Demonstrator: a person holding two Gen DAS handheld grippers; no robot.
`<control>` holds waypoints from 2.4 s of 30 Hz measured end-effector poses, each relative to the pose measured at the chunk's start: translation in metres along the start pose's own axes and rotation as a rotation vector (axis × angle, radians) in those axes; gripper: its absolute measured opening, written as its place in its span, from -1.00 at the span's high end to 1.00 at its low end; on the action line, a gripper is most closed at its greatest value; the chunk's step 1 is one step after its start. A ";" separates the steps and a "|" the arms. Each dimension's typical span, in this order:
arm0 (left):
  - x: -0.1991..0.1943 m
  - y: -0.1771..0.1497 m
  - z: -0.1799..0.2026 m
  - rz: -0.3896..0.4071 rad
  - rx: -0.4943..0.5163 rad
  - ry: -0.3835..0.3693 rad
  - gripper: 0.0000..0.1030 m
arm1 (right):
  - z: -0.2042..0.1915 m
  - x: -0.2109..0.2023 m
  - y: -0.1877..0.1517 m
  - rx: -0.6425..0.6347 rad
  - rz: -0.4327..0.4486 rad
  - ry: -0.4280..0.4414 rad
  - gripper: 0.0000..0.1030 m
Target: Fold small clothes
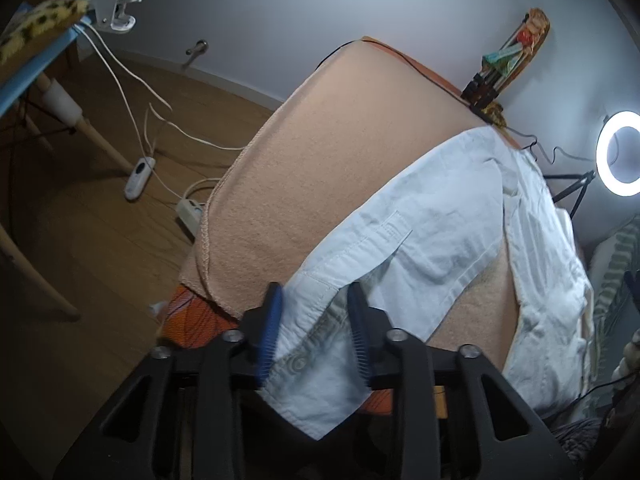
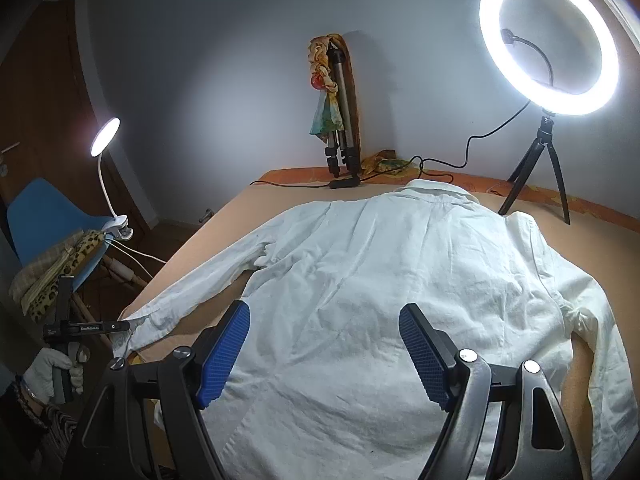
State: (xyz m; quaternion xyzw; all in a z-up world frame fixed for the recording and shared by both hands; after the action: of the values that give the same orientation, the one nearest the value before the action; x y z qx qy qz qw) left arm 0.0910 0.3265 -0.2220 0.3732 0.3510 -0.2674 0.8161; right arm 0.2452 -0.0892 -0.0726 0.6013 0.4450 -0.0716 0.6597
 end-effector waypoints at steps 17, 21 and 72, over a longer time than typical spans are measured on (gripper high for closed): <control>-0.046 -0.025 0.130 0.158 0.270 -0.388 0.91 | -0.029 0.147 0.082 0.047 -0.296 0.213 -0.24; -0.038 -0.043 0.163 0.098 0.361 -0.478 0.91 | -0.050 0.204 0.102 0.082 -0.389 0.230 -0.25; 0.043 -0.084 0.191 -0.151 0.429 -0.307 0.35 | -0.040 0.132 -0.057 0.021 -0.633 0.346 0.30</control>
State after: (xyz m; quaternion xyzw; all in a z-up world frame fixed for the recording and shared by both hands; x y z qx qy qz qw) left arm 0.1297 0.1189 -0.1997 0.4654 0.1853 -0.4493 0.7397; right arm 0.2677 -0.0121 -0.1978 0.4437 0.7135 -0.1744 0.5135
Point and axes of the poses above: each gripper's, at about its wrist camera, not at the fingertips, and x roughly the way its jaws point, z to its right, y to its top, the point moved 5 cm from there along x, roughly the way its jaws point, and after that the axes turned 7 degrees about -y, right-handed, at the moved point
